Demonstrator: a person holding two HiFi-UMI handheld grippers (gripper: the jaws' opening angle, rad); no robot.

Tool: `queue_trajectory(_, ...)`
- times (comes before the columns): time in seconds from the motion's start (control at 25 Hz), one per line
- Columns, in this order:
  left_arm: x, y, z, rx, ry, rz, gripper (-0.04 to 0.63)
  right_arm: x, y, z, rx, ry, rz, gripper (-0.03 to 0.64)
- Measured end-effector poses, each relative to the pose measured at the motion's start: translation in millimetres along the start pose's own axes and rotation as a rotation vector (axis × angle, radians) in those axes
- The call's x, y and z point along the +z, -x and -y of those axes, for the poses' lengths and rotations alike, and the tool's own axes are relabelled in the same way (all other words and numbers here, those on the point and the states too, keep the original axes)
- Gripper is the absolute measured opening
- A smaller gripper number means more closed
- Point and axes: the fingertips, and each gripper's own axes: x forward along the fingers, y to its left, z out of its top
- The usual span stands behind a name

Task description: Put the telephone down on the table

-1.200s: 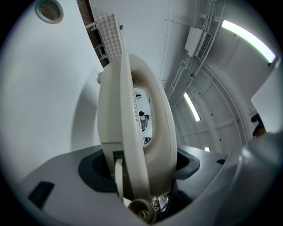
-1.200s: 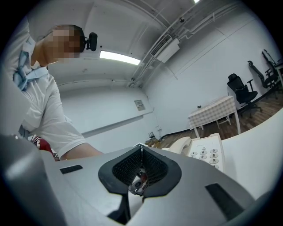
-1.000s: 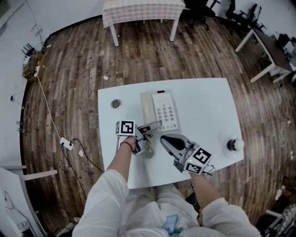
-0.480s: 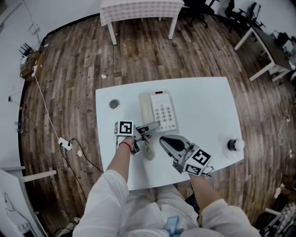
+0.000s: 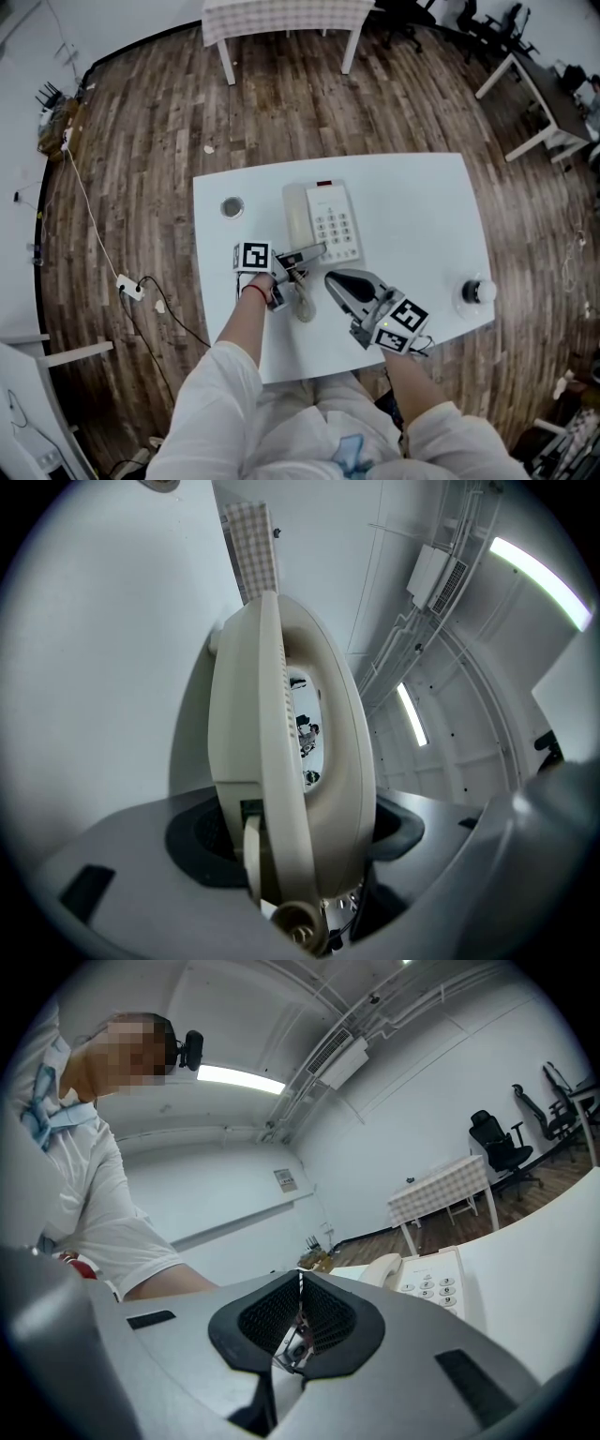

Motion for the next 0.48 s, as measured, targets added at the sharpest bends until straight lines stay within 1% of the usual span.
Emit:
queue_trajectory(0.12,0,1,-1,0.004,0.0,0.002,0.316,-11,1,9,-0.061,-0.027,-0.02,0.034)
queue_trajectory(0.24,0,0,1,-0.011,0.003,0.006,0.316,-23,3,25,-0.156,-0.085,-0.041,0.034)
queue_trajectory(0.32,0,-1,2,-0.016,0.009,0.007,0.316,-31,6,38,-0.224,-0.176,-0.037,0.035)
queue_trajectory(0.48,0,0,2,-0.014,0.007,0.007,0.316,-46,14,59,-0.342,-0.445,0.027,0.035)
